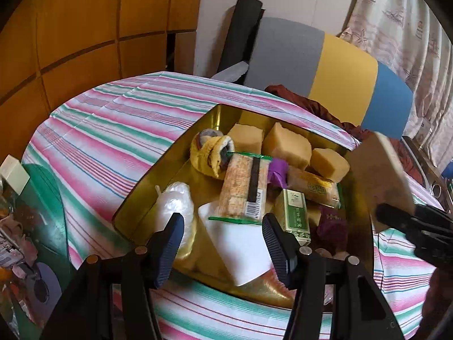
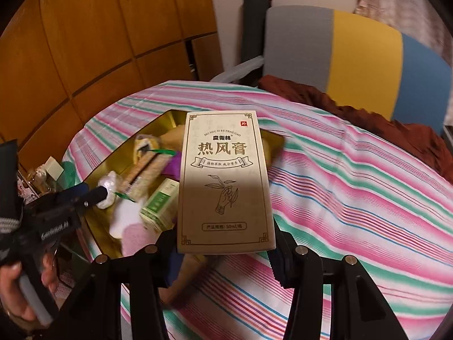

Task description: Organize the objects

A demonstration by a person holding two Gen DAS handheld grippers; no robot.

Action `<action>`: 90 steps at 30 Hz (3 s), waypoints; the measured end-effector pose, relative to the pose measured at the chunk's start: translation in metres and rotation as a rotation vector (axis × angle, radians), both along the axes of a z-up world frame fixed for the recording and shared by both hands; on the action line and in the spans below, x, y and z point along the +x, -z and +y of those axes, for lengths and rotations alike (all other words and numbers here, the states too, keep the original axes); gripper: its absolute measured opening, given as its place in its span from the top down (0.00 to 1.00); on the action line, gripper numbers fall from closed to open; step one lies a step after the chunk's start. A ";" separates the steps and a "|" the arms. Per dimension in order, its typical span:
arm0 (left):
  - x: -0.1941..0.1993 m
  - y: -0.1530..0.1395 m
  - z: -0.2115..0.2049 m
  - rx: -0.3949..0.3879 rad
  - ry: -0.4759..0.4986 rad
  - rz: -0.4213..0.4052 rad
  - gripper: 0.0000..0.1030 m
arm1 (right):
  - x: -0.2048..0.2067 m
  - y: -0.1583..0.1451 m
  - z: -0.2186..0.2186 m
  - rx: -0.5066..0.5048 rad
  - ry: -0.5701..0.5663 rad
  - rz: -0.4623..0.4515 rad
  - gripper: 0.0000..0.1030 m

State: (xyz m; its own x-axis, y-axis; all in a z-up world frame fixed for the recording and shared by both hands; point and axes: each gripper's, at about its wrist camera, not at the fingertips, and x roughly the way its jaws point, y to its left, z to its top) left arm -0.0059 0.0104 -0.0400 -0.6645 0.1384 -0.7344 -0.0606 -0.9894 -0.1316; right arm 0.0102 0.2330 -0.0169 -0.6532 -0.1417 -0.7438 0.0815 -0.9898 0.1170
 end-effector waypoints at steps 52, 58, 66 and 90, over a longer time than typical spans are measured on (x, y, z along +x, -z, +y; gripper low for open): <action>0.020 -0.031 -0.008 -0.137 -0.171 0.014 0.44 | -0.050 0.035 -0.059 -0.052 0.021 -0.061 0.57; 0.024 -0.035 -0.002 -0.175 -0.162 0.030 0.44 | -0.036 0.027 -0.060 -0.119 -0.001 -0.065 0.56; 0.027 -0.036 0.006 -0.214 -0.146 0.027 0.44 | -0.006 -0.002 -0.065 -0.062 0.083 -0.008 0.22; 0.036 -0.053 -0.004 -0.177 -0.140 0.000 0.44 | 0.029 -0.024 -0.078 0.176 0.326 0.031 0.00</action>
State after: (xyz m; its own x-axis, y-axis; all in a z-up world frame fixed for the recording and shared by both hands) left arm 0.0303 0.0064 0.0128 -0.6684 -0.0863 -0.7388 0.0791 -0.9959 0.0448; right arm 0.0389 0.1553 0.0075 -0.6656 0.2059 -0.7173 -0.2408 -0.9690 -0.0547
